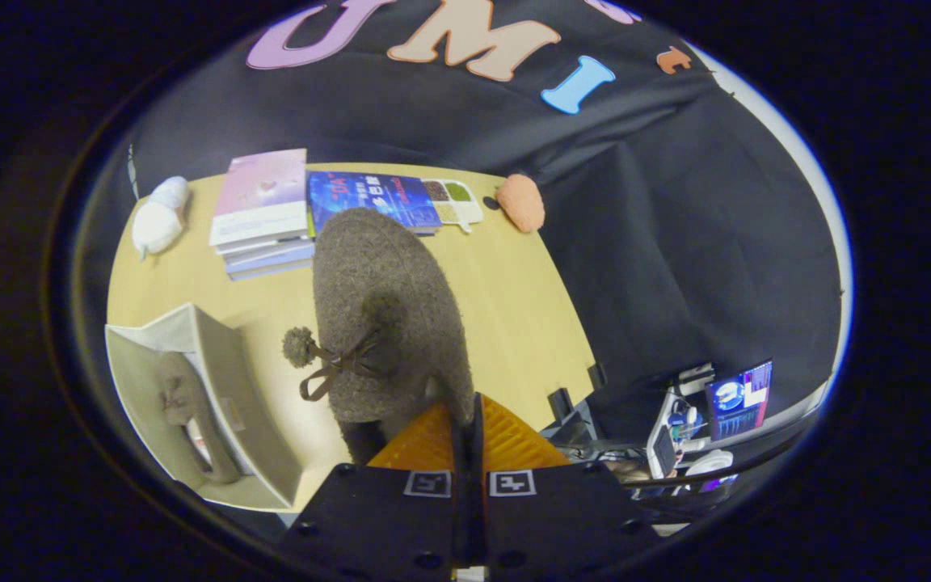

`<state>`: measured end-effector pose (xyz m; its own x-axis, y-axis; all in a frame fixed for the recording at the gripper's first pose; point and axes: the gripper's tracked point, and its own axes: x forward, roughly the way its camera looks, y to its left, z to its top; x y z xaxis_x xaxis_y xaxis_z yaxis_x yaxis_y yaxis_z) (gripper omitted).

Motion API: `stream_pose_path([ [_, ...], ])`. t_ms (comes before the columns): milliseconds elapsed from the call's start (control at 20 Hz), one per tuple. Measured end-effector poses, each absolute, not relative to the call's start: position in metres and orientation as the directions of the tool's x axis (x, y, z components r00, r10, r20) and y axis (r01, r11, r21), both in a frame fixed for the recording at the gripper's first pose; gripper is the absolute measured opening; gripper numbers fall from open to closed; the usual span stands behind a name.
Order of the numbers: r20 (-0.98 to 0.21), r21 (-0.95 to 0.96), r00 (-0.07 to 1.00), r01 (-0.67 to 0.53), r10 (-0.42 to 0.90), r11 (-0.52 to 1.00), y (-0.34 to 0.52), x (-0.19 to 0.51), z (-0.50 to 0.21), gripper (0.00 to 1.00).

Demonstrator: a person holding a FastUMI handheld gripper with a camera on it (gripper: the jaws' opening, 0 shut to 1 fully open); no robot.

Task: Open the storage box then place both shoes into the box .Put the left shoe in first, then the right shoe, with the right side of both shoes facing outward in a uniform manner.

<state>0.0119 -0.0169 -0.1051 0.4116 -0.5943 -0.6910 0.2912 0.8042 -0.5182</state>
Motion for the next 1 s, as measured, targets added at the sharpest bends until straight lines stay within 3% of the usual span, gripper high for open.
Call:
stream_pose_path([
  [300,-0.753,-0.387,0.492,0.205,-0.436,0.899,0.095,0.009,-0.117,0.04],
  [650,-0.828,-0.338,0.445,0.091,-0.342,0.937,0.168,-0.007,-0.189,0.04],
  [1000,-0.869,-0.331,0.363,0.077,-0.336,0.941,0.181,-0.012,-0.250,0.04],
])
